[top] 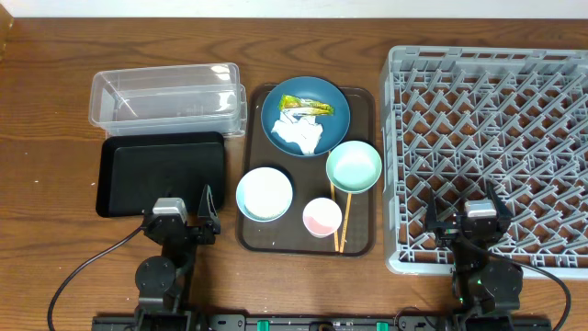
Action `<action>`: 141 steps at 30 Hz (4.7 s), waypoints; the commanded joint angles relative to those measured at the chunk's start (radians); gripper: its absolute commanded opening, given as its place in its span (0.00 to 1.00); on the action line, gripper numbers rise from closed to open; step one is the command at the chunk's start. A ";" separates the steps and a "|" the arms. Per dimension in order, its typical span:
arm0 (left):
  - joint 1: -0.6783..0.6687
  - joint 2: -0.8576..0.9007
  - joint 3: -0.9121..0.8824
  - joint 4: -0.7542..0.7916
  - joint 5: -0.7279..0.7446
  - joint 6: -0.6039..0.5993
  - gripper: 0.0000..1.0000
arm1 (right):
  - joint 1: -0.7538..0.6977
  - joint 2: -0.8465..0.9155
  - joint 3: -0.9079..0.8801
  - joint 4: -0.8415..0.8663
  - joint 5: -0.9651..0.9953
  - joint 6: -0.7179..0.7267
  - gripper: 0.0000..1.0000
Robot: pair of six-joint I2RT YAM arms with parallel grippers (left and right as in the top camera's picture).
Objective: Sort waste into correct bins and load items into the dishwasher rack
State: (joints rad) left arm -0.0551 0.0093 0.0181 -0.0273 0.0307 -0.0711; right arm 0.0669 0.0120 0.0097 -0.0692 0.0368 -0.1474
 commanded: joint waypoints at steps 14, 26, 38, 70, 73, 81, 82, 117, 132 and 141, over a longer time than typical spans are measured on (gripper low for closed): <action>0.004 0.193 0.145 -0.111 0.130 -0.124 0.73 | 0.019 0.032 0.089 -0.060 -0.018 0.241 0.99; 0.003 0.796 0.728 -0.578 0.250 -0.126 0.73 | 0.019 0.445 0.521 -0.469 -0.023 0.248 0.99; 0.004 1.006 1.048 -1.041 0.250 -0.126 0.73 | 0.019 0.762 0.828 -0.761 -0.064 0.248 0.99; -0.284 1.750 1.370 -0.492 0.230 -0.053 0.71 | 0.019 0.763 0.828 -0.784 -0.071 0.248 0.99; -0.301 1.815 1.370 -0.442 0.215 -0.053 0.72 | 0.019 0.763 0.828 -0.784 -0.071 0.248 0.99; -0.319 1.944 1.369 -0.392 0.106 -0.053 0.72 | 0.019 0.764 0.828 -0.784 -0.071 0.248 0.99; -0.319 1.957 1.369 -0.392 0.093 -0.053 0.71 | 0.019 0.764 0.828 -0.784 -0.071 0.248 0.99; -0.257 1.718 1.368 -0.435 0.005 -0.057 0.07 | 0.019 0.765 0.828 -0.784 -0.071 0.248 0.99; -0.013 1.714 1.368 -0.359 -0.128 -0.061 0.29 | 0.019 0.765 0.828 -0.783 -0.071 0.248 0.99; -0.063 1.692 1.368 -0.392 -0.016 -0.066 0.47 | 0.019 0.765 0.828 -0.784 -0.071 0.248 0.99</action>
State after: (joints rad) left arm -0.0891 1.7203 1.3796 -0.4011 -0.0380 -0.1337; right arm 0.0669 0.7773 0.8165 -0.8516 -0.0299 0.0917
